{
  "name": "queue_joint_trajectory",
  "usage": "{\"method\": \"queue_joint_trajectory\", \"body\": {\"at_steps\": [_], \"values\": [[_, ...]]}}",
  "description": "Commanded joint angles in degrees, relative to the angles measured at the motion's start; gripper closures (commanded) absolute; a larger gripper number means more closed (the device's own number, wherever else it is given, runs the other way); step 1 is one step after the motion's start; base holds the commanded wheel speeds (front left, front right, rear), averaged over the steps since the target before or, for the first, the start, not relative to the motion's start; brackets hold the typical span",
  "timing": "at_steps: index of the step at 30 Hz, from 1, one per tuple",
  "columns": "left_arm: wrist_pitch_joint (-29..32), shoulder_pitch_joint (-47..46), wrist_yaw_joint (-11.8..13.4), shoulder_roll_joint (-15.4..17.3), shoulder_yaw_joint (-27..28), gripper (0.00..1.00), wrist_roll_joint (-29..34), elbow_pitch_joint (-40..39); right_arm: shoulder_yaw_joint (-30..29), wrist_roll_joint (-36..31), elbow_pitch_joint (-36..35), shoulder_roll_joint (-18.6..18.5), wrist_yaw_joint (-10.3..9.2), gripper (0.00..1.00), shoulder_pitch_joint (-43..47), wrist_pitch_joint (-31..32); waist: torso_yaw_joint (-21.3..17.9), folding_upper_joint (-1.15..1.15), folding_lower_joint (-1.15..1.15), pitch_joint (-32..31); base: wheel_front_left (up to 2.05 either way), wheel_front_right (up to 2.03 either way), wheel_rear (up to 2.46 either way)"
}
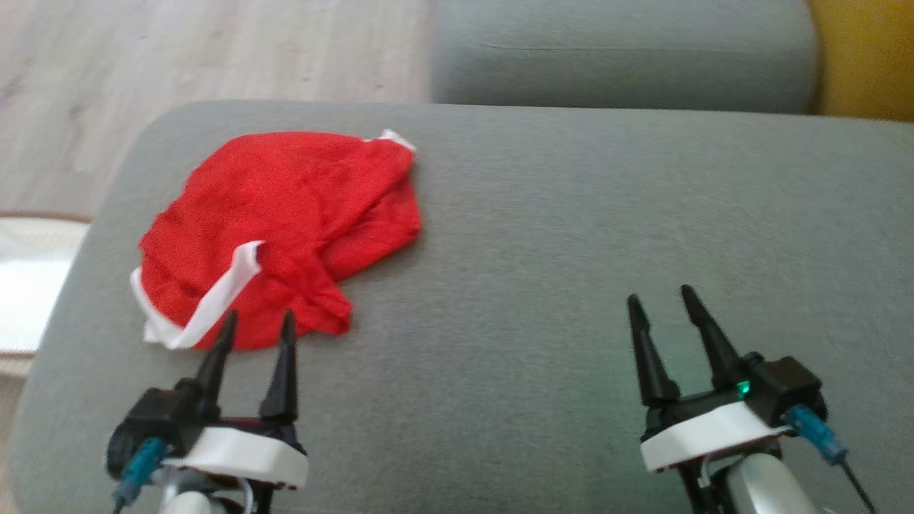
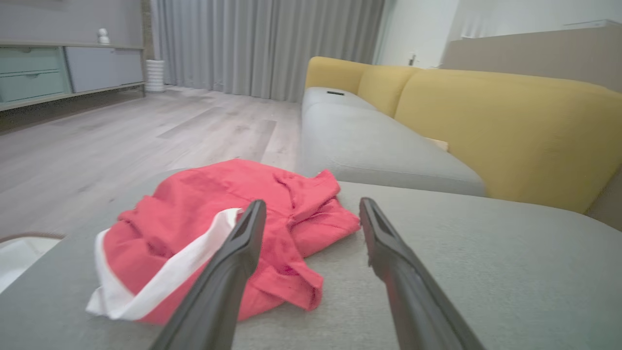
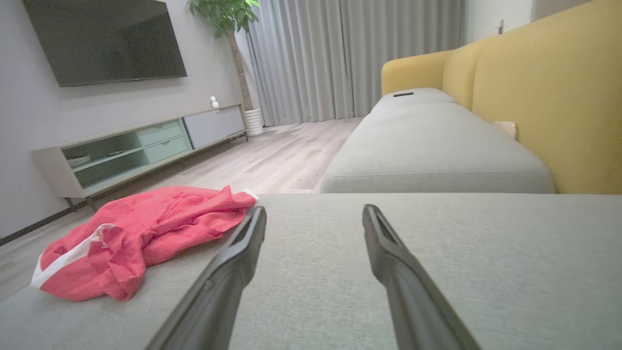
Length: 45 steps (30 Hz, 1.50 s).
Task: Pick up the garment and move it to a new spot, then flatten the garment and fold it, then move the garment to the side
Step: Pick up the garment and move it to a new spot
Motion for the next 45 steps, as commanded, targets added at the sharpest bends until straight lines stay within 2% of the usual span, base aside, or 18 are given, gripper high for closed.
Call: {"method": "queue_joint_trajectory", "body": {"at_steps": [1, 12, 20, 30, 33, 37, 45], "values": [[-0.54, -3.06, 0.37, -0.05, 2.69, 0.0, 0.28, -1.57, 1.91, 0.45, -1.43, -0.37, -0.05, 0.0, -1.88, -0.62, 2.52, 0.0, 0.0, -0.37, 0.0, 0.0, 0.0], [-0.54, -1.97, -0.57, -0.05, 6.29, 0.0, 1.87, -1.42, 5.71, 2.21, -0.28, -0.37, -0.05, 0.0, -1.84, -0.62, 13.41, 0.0, 0.0, -1.24, 0.0, 0.0, 0.0], [-0.54, -1.4, -1.3, -0.05, 7.28, 0.0, 2.4, -1.26, 6.81, 2.92, 0.21, -0.37, -0.05, 0.0, -1.95, -0.62, 16.36, 0.0, 0.0, -1.17, 0.0, 0.0, 0.0], [-0.54, -5.95, -3.22, 0.85, 6.38, 0.0, 4.53, 1.63, 5.74, 2.14, 0.03, -0.37, -0.05, 0.0, -3.76, -0.62, 13.86, 0.0, 0.0, 3.11, 0.0, 0.0, 0.0], [-0.54, -10.34, -3.73, 3.21, 3.43, 0.0, 5.3, 6.03, 4.03, 1.71, -0.2, -0.37, -0.05, 0.0, -4.76, -0.62, 12.62, 0.0, 0.0, 5.58, 0.0, 0.0, 0.0], [-0.54, -18.22, -3.95, 8.14, -1.98, 0.0, 5.85, 13.79, 2.39, 1.49, -0.65, -0.37, -0.05, 0.0, -6.21, -0.62, 10.62, 0.0, 0.0, 8.75, 0.0, 0.0, 0.0], [4.49, -31.89, -3.98, 15.7, -14.1, 0.0, -0.88, 28.11, 1.92, 0.81, -0.95, -0.37, -0.05, 0.0, -8.71, -0.62, 6.6, 0.0, 0.0, 13.62, 0.0, 0.0, 0.0]]}}
